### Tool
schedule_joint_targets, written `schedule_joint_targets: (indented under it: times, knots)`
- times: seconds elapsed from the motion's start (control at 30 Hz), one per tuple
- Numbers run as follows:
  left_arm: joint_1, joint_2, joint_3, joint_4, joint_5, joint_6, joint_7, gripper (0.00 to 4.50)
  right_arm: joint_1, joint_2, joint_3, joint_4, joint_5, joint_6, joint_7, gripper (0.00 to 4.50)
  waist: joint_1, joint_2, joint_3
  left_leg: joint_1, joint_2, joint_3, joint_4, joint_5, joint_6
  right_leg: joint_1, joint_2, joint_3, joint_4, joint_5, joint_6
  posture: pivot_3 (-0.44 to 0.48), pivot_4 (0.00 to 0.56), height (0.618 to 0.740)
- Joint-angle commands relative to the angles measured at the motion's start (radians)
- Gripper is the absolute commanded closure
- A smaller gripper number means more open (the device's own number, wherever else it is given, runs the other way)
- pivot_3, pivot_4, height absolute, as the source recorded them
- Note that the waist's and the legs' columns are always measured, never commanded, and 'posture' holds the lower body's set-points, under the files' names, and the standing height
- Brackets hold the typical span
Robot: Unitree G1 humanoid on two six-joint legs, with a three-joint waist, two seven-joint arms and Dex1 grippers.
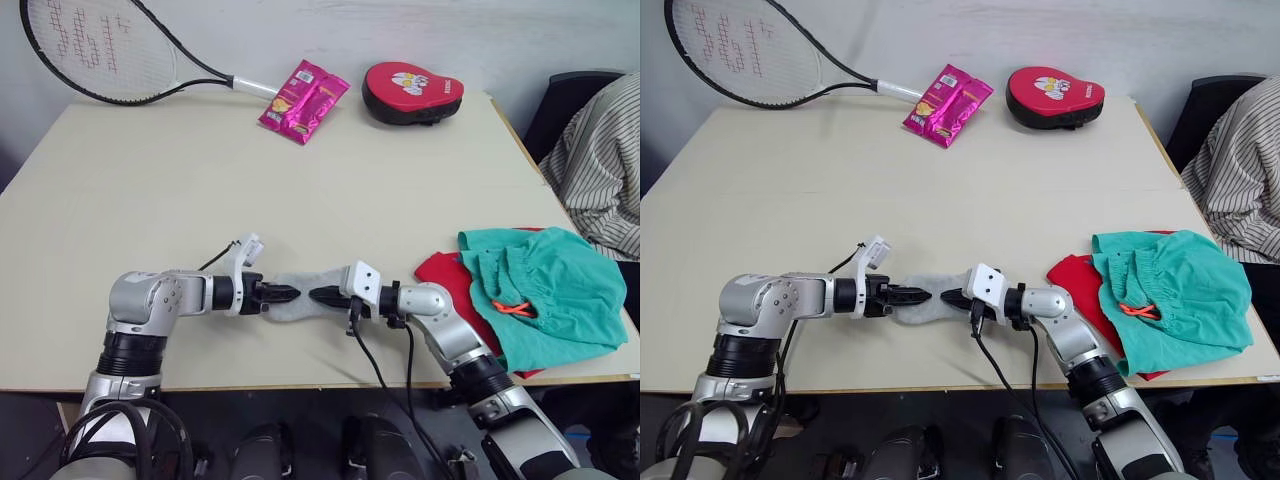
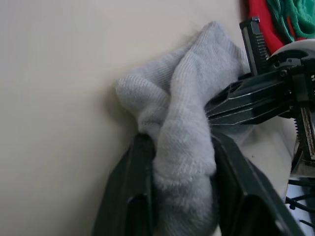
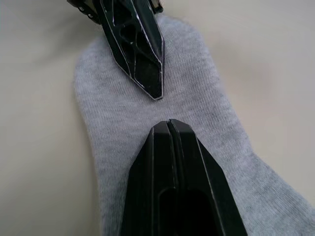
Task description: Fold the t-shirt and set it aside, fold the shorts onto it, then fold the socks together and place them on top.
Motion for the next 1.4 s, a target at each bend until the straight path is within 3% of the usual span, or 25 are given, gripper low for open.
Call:
schedule_joint_targets:
  times: [0.03, 0.3, 0.47, 0.6, 1.07, 1.3, 1.4]
  knots:
    - [-0.056, 0.011, -0.017, -0.032, 0.005, -0.038, -0.016, 4.46, 0.019, -0.015, -0.003, 0.015, -0.022, 0.032, -0.010, 4.50, 0.000, 0.000, 0.000, 0.000, 0.000, 0.000, 0.000, 0.000, 0.000, 0.000, 0.000, 0.000, 0.000, 0.000, 0.000, 0.000, 0.150, 0.740]
    - [-0.271, 0.099, -0.247, -0.016, 0.018, -0.081, -0.243, 4.49, 0.027, -0.018, -0.005, -0.005, -0.023, 0.071, -0.025, 4.50, -0.003, 0.000, 0.000, 0.000, 0.000, 0.001, -0.001, 0.000, 0.000, -0.001, 0.000, 0.000, 0.000, 0.000, 0.000, 0.000, 0.150, 0.740]
    - [-0.311, 0.017, -0.344, 0.068, 0.081, -0.163, -0.259, 4.49, 0.045, -0.026, -0.013, -0.052, -0.026, 0.107, -0.044, 4.50, -0.001, 0.000, 0.000, -0.001, 0.000, 0.001, -0.001, 0.000, -0.001, -0.001, 0.000, 0.000, -0.001, 0.000, -0.001, 0.000, 0.150, 0.740]
    - [-0.291, -0.070, -0.334, 0.160, 0.125, -0.249, -0.233, 4.49, 0.081, -0.044, -0.027, -0.142, -0.018, 0.166, -0.065, 4.50, 0.000, 0.000, 0.000, -0.001, 0.000, 0.001, 0.000, 0.000, 0.000, -0.002, 0.000, 0.000, -0.001, -0.001, 0.000, 0.000, 0.150, 0.740]
    - [-0.173, -0.105, -0.300, 0.211, 0.170, -0.644, -0.445, 0.03, 0.310, -0.204, -0.196, -0.556, 0.098, 0.430, -0.110, 4.50, 0.004, 0.001, 0.001, -0.005, 0.001, -0.001, 0.000, -0.002, 0.002, -0.003, 0.000, -0.002, -0.003, -0.001, -0.001, 0.000, 0.150, 0.740]
    - [-0.107, -0.078, -0.173, 0.197, 0.126, -0.802, -0.539, 0.01, 0.445, -0.300, -0.402, -0.667, 0.212, 0.499, -0.120, 4.50, 0.003, 0.001, 0.002, -0.009, 0.001, -0.002, 0.000, 0.000, 0.008, -0.005, 0.000, -0.004, -0.006, -0.001, 0.000, 0.000, 0.150, 0.740]
    - [-0.083, -0.060, -0.123, 0.195, 0.126, -0.852, -0.541, 0.60, 0.462, -0.306, -0.489, -0.698, 0.314, 0.476, -0.076, 4.50, 0.000, 0.002, 0.002, -0.009, 0.001, -0.002, 0.000, 0.000, 0.008, -0.006, 0.001, -0.004, -0.006, -0.001, 0.000, 0.000, 0.150, 0.740]
